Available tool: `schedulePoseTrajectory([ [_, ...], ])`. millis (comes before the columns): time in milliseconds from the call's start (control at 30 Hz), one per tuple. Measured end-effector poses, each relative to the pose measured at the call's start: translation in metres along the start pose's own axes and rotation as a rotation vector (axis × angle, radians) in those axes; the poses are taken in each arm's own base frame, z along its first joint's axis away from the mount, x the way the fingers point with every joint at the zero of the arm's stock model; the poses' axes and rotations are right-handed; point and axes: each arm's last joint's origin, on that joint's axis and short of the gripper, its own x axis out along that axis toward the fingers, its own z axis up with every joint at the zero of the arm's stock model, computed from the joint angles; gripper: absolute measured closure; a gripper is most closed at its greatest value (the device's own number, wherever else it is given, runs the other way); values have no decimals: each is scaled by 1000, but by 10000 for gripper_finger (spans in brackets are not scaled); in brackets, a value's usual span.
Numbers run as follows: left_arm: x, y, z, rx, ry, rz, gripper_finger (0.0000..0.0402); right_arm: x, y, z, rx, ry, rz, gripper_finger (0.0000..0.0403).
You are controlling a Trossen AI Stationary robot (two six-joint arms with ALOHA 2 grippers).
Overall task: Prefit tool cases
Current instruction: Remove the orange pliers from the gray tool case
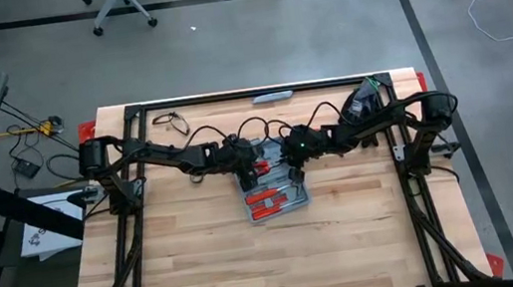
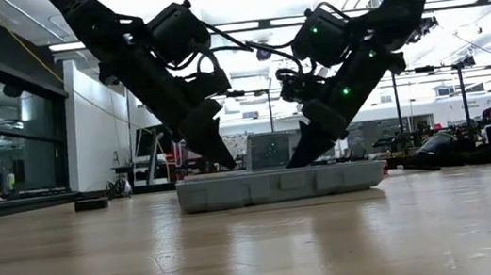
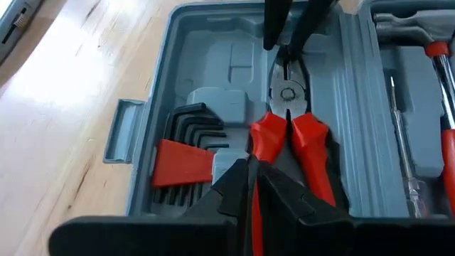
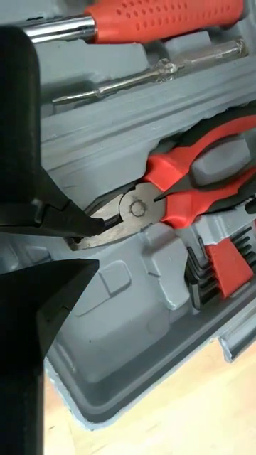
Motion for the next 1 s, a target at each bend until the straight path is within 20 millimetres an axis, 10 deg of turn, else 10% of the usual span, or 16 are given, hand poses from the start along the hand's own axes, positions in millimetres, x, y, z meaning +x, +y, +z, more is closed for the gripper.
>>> schedulePoseTrajectory([
  [700,-30,8,-1,79,104,-27,375,21,-2,-9,49,4,-61,347],
  [1000,-35,9,-7,24,176,-10,375,-6,9,13,-42,-132,-15,347],
])
